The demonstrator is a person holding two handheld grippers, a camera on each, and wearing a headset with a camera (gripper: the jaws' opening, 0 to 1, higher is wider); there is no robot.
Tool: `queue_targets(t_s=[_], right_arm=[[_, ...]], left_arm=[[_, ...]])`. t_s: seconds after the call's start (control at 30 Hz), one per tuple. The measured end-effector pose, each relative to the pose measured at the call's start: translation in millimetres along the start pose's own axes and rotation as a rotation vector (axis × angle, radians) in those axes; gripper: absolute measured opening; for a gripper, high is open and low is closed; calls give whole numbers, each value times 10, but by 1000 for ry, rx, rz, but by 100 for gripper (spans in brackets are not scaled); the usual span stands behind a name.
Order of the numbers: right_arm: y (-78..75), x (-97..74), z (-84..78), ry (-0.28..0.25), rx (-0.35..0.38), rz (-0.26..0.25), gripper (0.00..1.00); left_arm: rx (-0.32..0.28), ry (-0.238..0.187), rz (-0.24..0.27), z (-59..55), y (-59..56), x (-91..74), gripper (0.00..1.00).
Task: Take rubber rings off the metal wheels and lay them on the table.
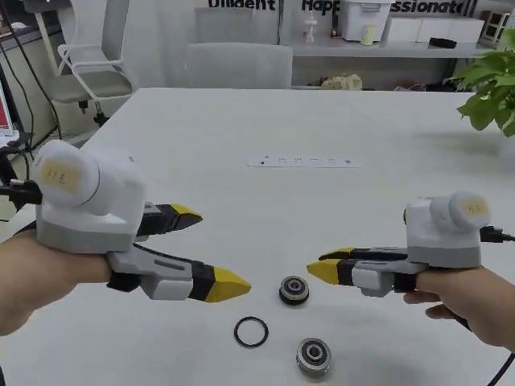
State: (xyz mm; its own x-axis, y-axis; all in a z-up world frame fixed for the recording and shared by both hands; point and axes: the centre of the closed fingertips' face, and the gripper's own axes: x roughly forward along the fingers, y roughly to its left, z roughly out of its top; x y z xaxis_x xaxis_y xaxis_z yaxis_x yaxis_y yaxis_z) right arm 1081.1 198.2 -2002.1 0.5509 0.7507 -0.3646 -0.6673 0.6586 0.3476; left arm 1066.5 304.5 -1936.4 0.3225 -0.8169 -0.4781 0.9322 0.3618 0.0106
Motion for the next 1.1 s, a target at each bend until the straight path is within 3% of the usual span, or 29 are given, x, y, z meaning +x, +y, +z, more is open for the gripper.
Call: queue_targets(t_s=[0.57, 1.1], right_arm=[[-211, -17, -139, 33, -33, -44, 24], [-306, 19, -292, 59, -55, -57, 24]], left_arm=[[19, 37, -14, -80, 155, 260, 71], [14, 73, -36, -235, 211, 481, 68]])
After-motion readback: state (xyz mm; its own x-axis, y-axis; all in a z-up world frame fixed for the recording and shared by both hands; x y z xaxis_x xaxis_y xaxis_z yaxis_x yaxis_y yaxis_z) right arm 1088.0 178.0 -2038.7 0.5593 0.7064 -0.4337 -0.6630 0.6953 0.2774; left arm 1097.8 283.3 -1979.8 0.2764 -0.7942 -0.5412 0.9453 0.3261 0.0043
